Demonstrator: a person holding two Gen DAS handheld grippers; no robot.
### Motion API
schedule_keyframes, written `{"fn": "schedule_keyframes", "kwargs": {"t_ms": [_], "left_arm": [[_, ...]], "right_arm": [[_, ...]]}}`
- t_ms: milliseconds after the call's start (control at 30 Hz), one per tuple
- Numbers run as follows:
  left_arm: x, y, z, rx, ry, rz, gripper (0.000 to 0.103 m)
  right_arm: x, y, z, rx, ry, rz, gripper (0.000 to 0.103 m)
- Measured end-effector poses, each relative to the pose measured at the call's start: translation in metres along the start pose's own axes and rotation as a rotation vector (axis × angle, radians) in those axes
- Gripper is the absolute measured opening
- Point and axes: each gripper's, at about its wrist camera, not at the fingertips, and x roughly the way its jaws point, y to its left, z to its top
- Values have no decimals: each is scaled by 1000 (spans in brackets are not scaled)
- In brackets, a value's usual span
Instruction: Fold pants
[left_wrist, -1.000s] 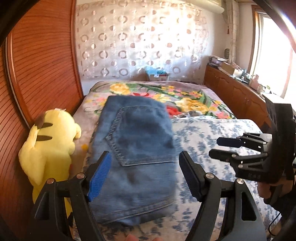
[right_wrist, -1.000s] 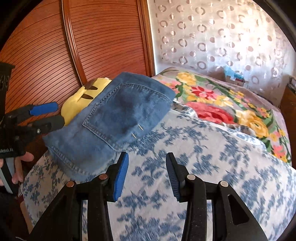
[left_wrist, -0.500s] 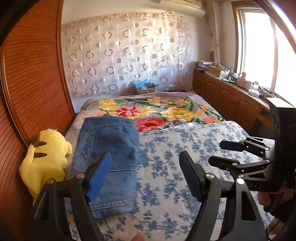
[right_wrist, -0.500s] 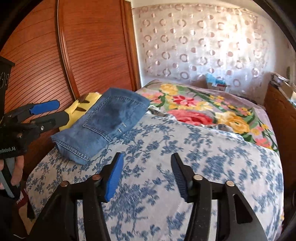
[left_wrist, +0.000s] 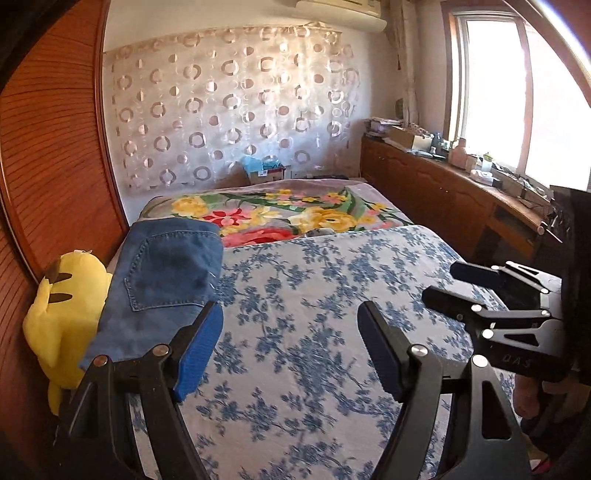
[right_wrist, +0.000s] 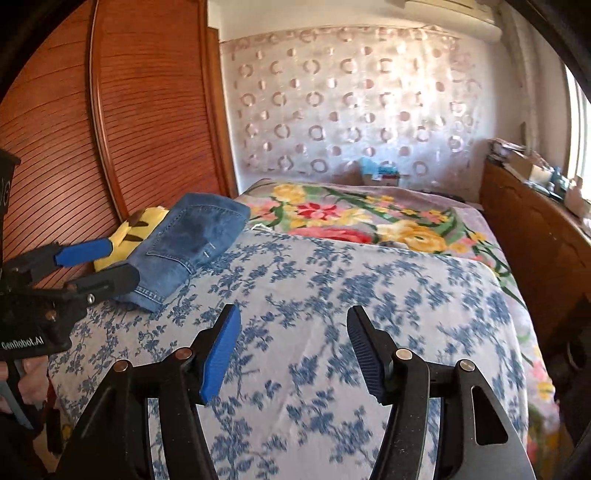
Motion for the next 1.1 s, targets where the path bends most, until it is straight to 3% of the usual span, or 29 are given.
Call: {"fn": "schedule_keyframes", "kwargs": {"t_ms": [267,667,1100], "left_arm": [[-24,-22,-7,15,-32,-13,76],[-69,-30,-11,9,-97,36,76],[-93,-28,-17,-5,-133,49,76]], "right_arm": [[-44,-3,-12,22,-55,-46,62],[-99,4,-17,31,-152,-80,62],[-99,15,-23,16,-192,-99,62]]}}
